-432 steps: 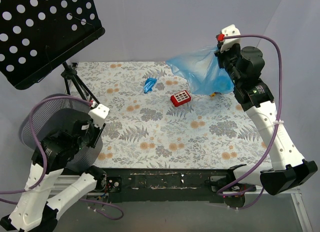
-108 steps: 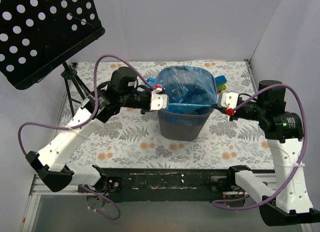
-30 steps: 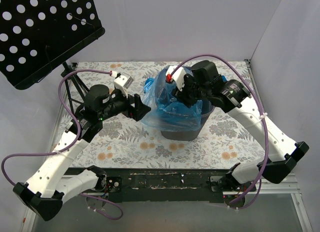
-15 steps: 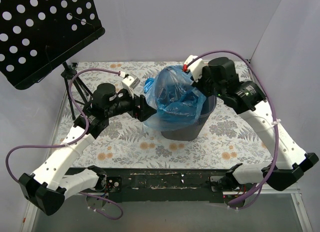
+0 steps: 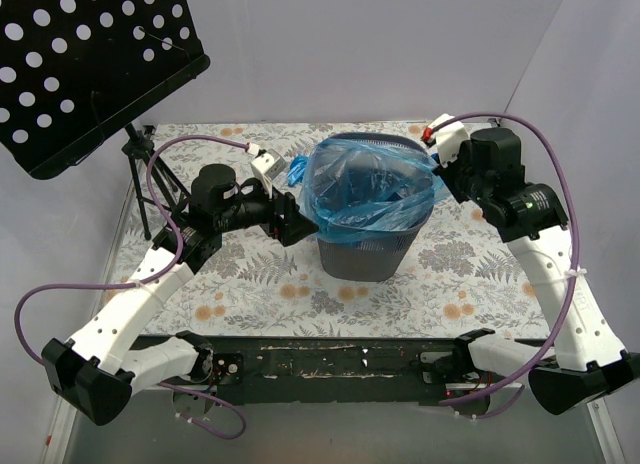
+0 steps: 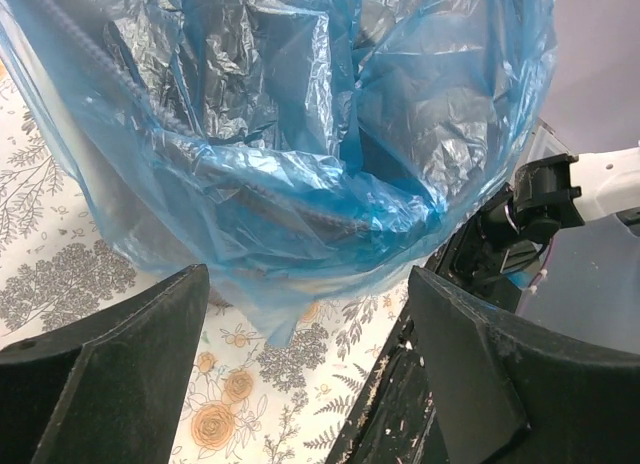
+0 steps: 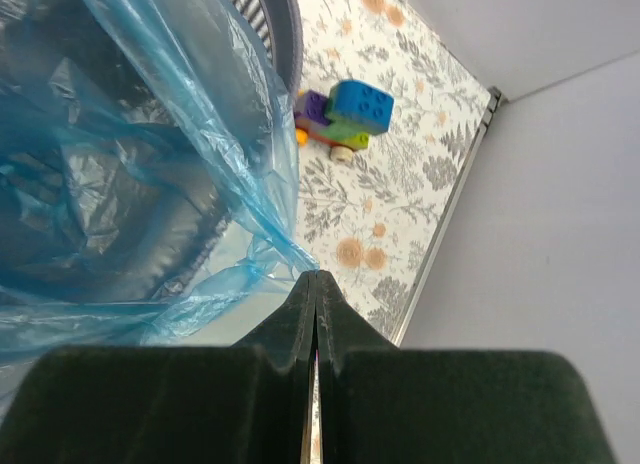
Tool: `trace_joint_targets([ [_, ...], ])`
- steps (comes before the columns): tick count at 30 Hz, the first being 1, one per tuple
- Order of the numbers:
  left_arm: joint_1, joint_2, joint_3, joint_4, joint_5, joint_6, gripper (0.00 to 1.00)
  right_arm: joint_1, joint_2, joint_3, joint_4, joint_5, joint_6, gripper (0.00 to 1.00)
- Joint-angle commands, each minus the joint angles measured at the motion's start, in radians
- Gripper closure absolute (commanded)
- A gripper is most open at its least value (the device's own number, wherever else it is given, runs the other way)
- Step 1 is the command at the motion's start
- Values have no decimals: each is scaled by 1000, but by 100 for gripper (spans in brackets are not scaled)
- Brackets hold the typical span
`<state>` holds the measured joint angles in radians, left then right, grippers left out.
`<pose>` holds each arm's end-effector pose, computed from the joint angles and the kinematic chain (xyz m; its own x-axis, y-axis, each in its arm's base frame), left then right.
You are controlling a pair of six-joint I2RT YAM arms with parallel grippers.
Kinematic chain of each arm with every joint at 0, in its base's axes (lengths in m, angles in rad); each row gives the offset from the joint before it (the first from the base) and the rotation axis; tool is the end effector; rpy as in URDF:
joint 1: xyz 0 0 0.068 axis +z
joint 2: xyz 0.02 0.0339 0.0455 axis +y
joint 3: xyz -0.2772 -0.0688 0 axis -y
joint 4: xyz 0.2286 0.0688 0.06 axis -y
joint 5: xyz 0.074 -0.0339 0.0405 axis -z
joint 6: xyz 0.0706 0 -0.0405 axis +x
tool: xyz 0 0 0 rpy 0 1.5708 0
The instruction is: Put the trash bags into the trash bin
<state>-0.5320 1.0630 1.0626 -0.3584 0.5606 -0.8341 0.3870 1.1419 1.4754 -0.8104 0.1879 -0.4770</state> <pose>0.1870 -0.1536 0.3686 -0.8393 -0.2339 -0.4908 0.3527 0.4526 -0.8190 0.2165 0.0740 0.4313 -0.2780 -0.6003 -0.7499 -0.3880 0.7843 -0.4841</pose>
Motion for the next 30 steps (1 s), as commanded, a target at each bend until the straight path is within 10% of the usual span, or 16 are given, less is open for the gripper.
trace_joint_targets([
  [1, 6, -28, -6, 10, 51, 4, 18, -33, -60, -72, 57, -21, 2, 99],
  [13, 6, 0, 163, 19, -134, 125, 16, -46, -220, -302, 171, -85, 11, 99],
  [30, 1, 385, 506, 101, 30, 447, 17, -86, -310, -394, 191, -179, 74, 99],
])
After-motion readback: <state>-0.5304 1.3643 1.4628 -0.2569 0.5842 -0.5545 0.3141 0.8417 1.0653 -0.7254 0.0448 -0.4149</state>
